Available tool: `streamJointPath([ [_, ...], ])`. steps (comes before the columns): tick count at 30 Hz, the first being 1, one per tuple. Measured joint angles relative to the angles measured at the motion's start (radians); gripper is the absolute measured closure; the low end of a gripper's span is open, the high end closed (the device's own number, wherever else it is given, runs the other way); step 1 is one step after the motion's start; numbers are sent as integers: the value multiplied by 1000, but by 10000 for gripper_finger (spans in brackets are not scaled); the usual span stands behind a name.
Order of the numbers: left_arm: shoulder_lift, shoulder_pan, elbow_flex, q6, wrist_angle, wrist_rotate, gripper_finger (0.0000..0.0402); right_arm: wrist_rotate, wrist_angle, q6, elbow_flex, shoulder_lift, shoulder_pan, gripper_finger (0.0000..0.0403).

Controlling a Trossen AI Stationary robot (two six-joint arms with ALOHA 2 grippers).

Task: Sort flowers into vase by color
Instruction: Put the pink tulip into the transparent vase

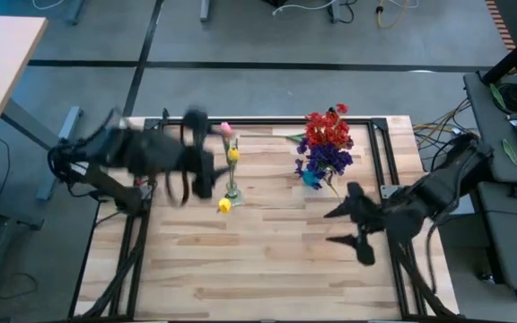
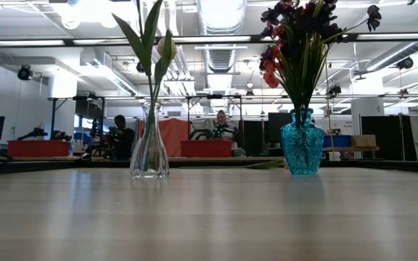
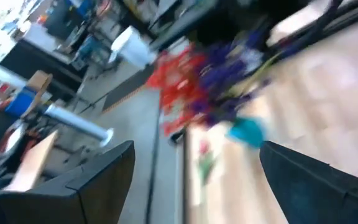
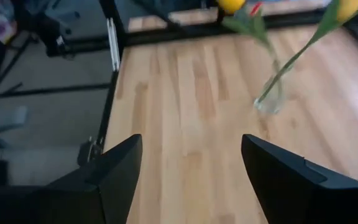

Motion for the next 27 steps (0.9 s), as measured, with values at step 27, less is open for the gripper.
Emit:
streamJointPath([
  [27, 361, 1171, 48, 279, -110, 1206, 83, 230, -73, -155, -26, -81, -30, 156],
])
